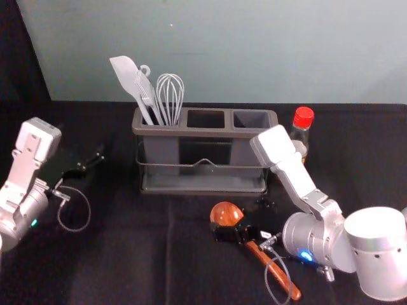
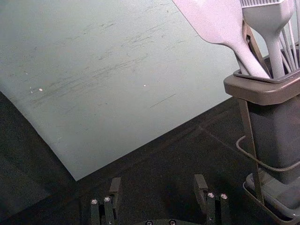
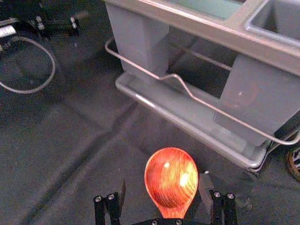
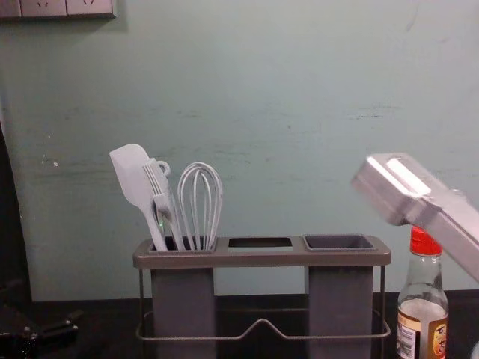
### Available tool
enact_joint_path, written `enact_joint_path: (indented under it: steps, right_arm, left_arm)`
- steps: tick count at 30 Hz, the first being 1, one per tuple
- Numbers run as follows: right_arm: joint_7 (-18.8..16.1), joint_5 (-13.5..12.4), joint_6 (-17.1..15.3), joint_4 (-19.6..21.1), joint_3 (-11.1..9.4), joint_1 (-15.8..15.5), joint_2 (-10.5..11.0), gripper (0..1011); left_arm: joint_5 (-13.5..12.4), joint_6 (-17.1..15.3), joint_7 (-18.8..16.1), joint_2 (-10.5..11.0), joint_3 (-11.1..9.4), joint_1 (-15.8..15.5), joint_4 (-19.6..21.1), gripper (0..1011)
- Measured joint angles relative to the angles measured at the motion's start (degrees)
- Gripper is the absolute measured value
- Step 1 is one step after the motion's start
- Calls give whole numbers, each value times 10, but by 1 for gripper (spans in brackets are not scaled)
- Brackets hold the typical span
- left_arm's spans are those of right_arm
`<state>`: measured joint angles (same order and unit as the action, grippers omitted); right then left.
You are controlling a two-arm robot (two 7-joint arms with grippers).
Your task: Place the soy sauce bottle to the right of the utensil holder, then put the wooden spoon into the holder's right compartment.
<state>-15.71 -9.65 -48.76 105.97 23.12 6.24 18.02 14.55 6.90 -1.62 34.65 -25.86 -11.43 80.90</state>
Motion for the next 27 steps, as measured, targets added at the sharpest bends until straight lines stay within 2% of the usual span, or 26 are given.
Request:
enact_joint_path:
  steps: [6, 10, 19, 27]
  right_arm:
    - [-3, 17, -66, -16, 19, 37, -11, 1002]
    - [-6, 27, -82, -35, 28, 56, -18, 1000]
    - [-12, 42, -95, -73, 35, 84, -37, 1000]
    - [-20, 49, -95, -94, 35, 95, -47, 1002]
  left_arm:
    - [0, 0, 0, 0, 0, 0, 0, 1000]
    - [0, 0, 0, 0, 0, 0, 0, 1000]
    - [0, 0, 0, 0, 0, 0, 0, 1000]
    - [0, 0, 0, 0, 0, 0, 0, 1000]
